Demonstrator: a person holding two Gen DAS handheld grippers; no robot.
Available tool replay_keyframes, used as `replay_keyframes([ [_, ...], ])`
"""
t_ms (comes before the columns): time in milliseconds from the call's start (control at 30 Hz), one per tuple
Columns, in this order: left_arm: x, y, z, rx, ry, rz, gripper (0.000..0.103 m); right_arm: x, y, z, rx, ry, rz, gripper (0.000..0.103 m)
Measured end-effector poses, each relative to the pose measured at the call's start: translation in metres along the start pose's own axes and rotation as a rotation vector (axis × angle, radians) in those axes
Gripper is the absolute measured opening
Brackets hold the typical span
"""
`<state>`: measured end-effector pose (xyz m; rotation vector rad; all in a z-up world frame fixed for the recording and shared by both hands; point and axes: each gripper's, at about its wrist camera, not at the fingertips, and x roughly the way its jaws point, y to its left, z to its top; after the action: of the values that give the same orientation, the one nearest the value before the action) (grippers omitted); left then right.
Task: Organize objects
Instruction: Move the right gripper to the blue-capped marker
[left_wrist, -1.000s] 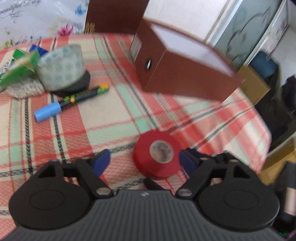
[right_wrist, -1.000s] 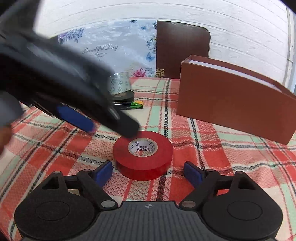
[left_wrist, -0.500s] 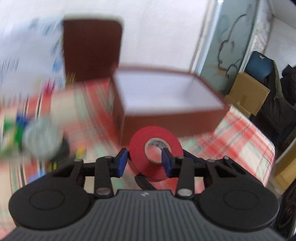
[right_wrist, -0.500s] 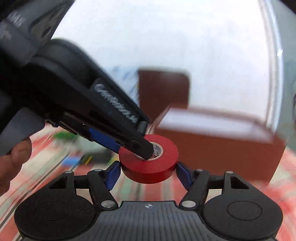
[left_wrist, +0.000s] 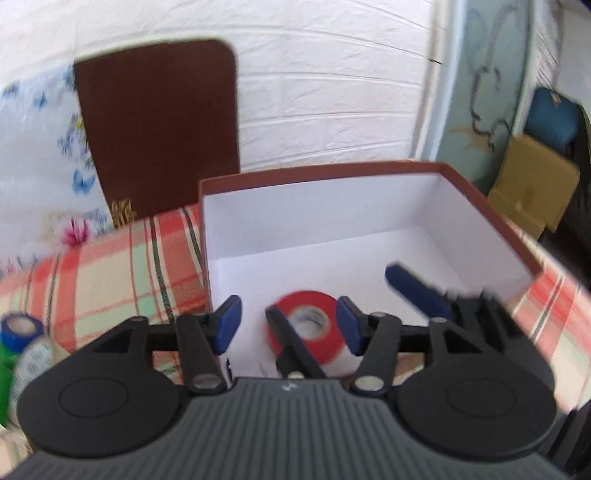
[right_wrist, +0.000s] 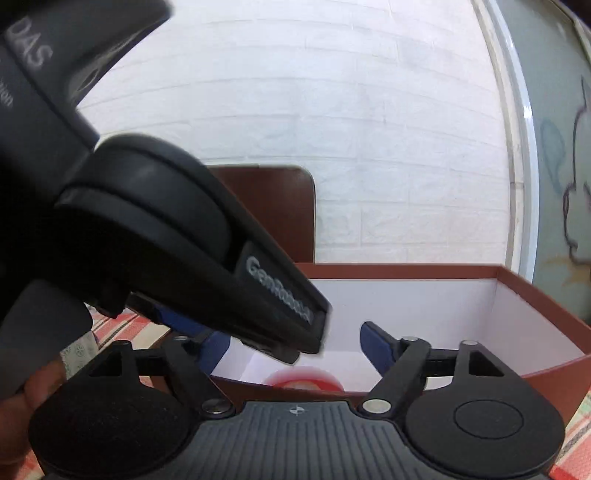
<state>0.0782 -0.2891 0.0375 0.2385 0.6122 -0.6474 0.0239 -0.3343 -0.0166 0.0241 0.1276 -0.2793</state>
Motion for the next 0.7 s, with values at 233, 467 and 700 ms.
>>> replay_keyframes([
  [233,-0.037,0.005,-0.008,0.008,-0.114,0.014,0.065,-0.003,0.001,-0.011,-0.01,-0.091,-0.018,0.078],
  [467,-0.106,0.047,-0.061,-0.042,-0.226,0.086,0.092,-0.048,0.026,-0.01,-0.109,-0.193,0.139,0.084],
  [700,-0.121,0.125,-0.15,-0.229,-0.016,0.302,0.089,0.005,0.115,-0.043,-0.303,0.208,0.56,0.064],
])
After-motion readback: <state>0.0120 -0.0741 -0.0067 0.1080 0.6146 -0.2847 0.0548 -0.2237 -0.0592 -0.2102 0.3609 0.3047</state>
